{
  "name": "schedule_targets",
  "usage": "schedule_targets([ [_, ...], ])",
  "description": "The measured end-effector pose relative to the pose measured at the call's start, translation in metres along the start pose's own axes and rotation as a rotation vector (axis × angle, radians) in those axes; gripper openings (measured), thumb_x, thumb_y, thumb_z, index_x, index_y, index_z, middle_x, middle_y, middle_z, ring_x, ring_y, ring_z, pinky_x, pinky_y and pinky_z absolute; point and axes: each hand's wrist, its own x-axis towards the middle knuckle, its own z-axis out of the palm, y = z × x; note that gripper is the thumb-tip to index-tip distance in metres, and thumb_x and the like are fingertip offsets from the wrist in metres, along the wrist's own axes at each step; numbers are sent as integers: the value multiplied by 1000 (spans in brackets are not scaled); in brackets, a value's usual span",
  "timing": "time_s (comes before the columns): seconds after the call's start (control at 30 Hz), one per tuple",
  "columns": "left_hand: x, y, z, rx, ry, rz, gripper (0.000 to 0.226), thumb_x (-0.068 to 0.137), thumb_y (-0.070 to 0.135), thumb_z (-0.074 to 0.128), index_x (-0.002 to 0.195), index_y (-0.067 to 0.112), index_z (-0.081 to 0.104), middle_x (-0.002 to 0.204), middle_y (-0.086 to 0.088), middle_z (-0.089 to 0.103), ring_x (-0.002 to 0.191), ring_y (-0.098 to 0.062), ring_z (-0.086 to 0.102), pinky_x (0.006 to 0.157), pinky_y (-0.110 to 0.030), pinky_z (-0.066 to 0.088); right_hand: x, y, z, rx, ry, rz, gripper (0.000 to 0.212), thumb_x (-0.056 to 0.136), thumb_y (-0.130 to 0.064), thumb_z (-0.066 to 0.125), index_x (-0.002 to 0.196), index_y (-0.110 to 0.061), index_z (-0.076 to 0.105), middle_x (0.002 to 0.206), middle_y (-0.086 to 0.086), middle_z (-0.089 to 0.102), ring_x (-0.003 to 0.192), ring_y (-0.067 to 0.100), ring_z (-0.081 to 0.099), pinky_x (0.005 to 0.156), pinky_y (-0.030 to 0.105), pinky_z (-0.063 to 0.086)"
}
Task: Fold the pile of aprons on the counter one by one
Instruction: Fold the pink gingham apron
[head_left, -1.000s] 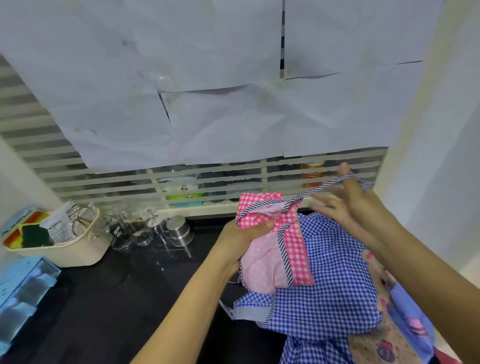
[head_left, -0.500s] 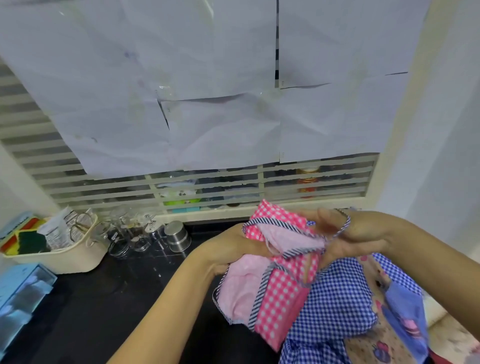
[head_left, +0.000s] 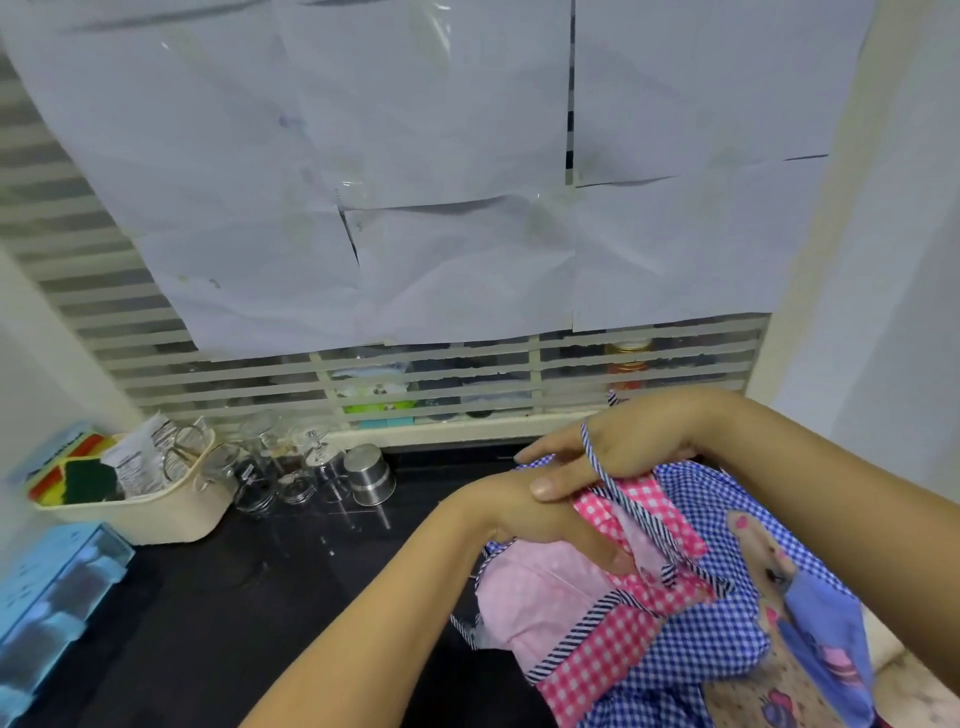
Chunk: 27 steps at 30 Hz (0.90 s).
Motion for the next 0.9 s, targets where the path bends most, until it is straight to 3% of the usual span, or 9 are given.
schedule_targets([
  [0.07, -4, -3, 1, 276, 123, 84, 43, 98, 5, 46, 140, -4, 39, 134, -17, 52, 101, -14, 44, 55, -4, 41, 4, -15, 1, -168, 18, 32, 59, 91, -52, 50, 145, -42, 30, 148, -9, 38, 132, 14, 41, 110, 29, 33],
  [0.1, -3, 1, 1, 246, 207, 80, 44, 99, 5, 44, 142, -4, 37, 141, -19, 47, 101, -14, 44, 55, -6, 42, 6, -20, -1, -219, 52, 34, 60, 90, -55, 50, 145, -44, 28, 150, -9, 36, 133, 15, 39, 110, 30, 32],
  [0.2, 6, 13, 12, 156, 197, 126, 41, 80, 9, 75, 119, 7, 64, 118, -2, 68, 103, -11, 62, 91, -22, 50, 15, -22, -14, -167, 136, 178, 61, 93, -51, 51, 147, -36, 27, 145, -1, 42, 120, 22, 51, 101, 36, 44],
  [0.3, -2, 40, 15, 132, 112, 182, 35, 69, 1, 82, 98, 13, 67, 92, 12, 68, 90, -3, 63, 89, -24, 52, 16, 19, -14, -131, 102, 300, 36, 99, -20, 49, 134, -12, 47, 111, 4, 59, 91, 21, 58, 70, 24, 52],
  [0.47, -21, 33, -5, -79, 312, 225, 31, 69, -2, 80, 89, 19, 70, 90, 6, 74, 89, -10, 69, 83, -25, 55, -16, 63, 6, -128, 209, 144, 35, 101, -7, 39, 135, -1, 43, 123, 10, 56, 125, 28, 48, 102, 29, 38],
  [0.53, -28, 21, -16, -293, 376, 203, 30, 69, -7, 77, 84, 19, 71, 86, 4, 75, 82, -13, 70, 76, -25, 56, -19, 41, 20, 110, 2, 60, 24, 98, -4, 44, 119, -7, 54, 103, 3, 60, 99, 15, 62, 92, 23, 47],
  [0.6, -34, 8, -27, -540, 421, 155, 21, 65, -4, 78, 78, 12, 75, 85, -6, 75, 76, -19, 70, 68, -28, 57, -19, 54, 31, 284, -42, -247, 21, 95, -24, 49, 84, -16, 65, 77, -1, 64, 68, 10, 60, 77, 29, 50],
  [0.7, -37, -11, -35, -744, 456, -21, 32, 56, 7, 77, 87, 1, 70, 86, -14, 73, 72, -24, 70, 69, -34, 56, -26, 84, 42, 639, 284, -438, 47, 90, -50, 57, 58, -15, 56, 55, 2, 50, 54, 15, 44, 63, 23, 41],
  [0.9, -21, -23, -20, -960, 409, -102, 45, 66, 13, 78, 105, -4, 64, 95, -18, 70, 78, -26, 69, 75, -34, 58, -32, 76, 74, 657, 768, -709, 47, 70, -56, 75, 48, -20, 54, 49, 1, 45, 54, 22, 43, 64, 25, 43],
])
